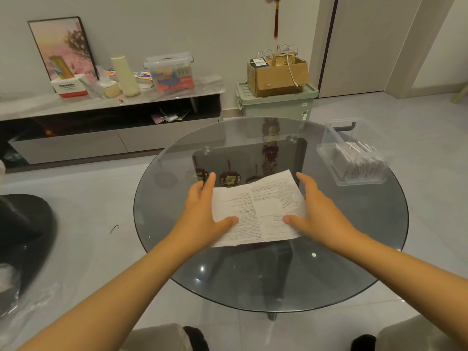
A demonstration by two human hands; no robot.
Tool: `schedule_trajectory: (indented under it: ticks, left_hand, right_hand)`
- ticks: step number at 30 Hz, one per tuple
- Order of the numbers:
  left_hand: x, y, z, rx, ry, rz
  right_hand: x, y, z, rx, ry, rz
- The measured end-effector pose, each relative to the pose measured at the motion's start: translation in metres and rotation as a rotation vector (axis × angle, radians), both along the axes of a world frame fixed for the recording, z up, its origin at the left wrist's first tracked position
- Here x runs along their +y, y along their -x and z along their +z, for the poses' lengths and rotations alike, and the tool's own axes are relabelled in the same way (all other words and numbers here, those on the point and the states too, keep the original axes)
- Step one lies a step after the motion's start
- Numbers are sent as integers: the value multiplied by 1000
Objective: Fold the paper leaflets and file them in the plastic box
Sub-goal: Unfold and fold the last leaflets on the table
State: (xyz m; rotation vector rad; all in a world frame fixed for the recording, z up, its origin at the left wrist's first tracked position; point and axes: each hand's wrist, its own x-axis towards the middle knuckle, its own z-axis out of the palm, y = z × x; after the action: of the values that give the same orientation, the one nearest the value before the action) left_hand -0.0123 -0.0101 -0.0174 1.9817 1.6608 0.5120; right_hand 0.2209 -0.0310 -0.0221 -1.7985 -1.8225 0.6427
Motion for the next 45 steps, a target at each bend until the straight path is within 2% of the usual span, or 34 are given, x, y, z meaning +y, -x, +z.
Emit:
schedule_trajectory:
  ticks: [3,5,7,9,11,20,26,34,37,41,45]
  left_hand:
    - [-4,-1,-6,347,-91,-173]
    - [-7,-3,-8,436,-167,-336]
    - [-11,-8,-10,414,-138,-463]
    - [-15,-13,-14,378,-39,-540]
    - [-17,-15,-18,425,18,-594]
    - [-11,-8,-12,431,109,-634]
    - [-14,-8,-8,399,52,-623]
    - [-19,-15,-3,399,-124,-593]
    - [-19,-16,1,342,-94,-552]
    - [-22,-13,10,261,-29,-564]
    - [-24,-10,20,137,9,-554]
  right_hand:
    - [-3,0,-3,-419,-126,56]
    - [-2,0,-9,-532,-269,147]
    - [-6,-1,-11,-519,-223,281]
    - [-10,-2,-15,-493,-78,416]
    - [-11,-3,-17,-518,10,486]
    - [-6,-21,-9,-632,192,491]
    - [-14,-22,1,-475,20,559]
    - [-27,-17,5,-480,-181,527]
    - [-28,-12,4,-499,-249,529]
    - [-26,-13,10,-432,-294,428]
    - [-26,-14,22,-375,-262,372]
